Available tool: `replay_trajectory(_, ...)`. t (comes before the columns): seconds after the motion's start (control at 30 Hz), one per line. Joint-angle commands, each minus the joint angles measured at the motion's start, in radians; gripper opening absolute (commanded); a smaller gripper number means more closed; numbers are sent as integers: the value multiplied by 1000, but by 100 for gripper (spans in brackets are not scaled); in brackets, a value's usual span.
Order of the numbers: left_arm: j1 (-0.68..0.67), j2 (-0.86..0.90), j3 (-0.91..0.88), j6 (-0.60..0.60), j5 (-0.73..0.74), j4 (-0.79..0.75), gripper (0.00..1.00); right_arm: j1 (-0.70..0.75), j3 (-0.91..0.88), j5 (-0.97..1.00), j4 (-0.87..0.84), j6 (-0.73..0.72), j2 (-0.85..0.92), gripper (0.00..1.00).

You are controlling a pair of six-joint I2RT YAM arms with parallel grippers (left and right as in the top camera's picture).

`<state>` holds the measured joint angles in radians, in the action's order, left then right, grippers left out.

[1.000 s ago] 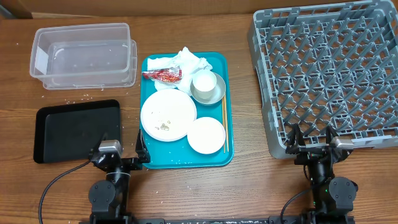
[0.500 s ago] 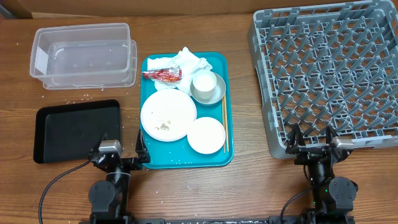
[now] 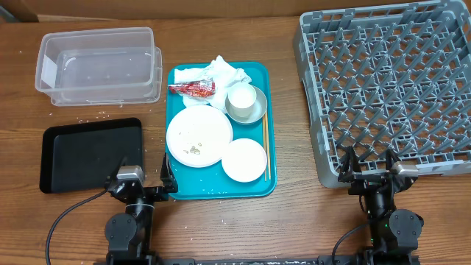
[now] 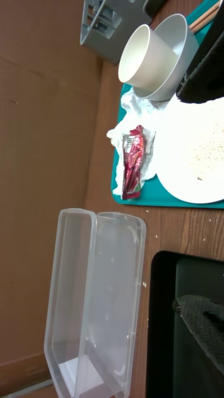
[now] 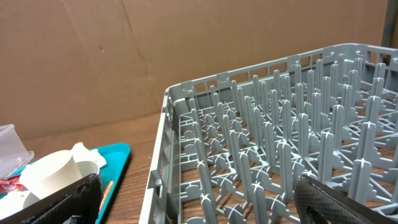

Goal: Sort waste into correct bins and load items into the dishwasher

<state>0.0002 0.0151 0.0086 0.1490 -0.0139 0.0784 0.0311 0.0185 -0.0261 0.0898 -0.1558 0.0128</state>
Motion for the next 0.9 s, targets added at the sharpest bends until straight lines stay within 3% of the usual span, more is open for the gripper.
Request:
replay_trajectory(0.0, 0, -10, -3, -22, 11, -1, 100, 4, -10, 3, -6, 7, -10, 100)
replay_trajectory(0.7, 0, -10, -3, -16, 16, -2, 100, 4, -10, 3, -6, 7, -10, 100)
replay_trajectory(0.87, -1, -10, -3, 247, 181, -68, 100, 4, -10, 3, -6, 7, -10, 100)
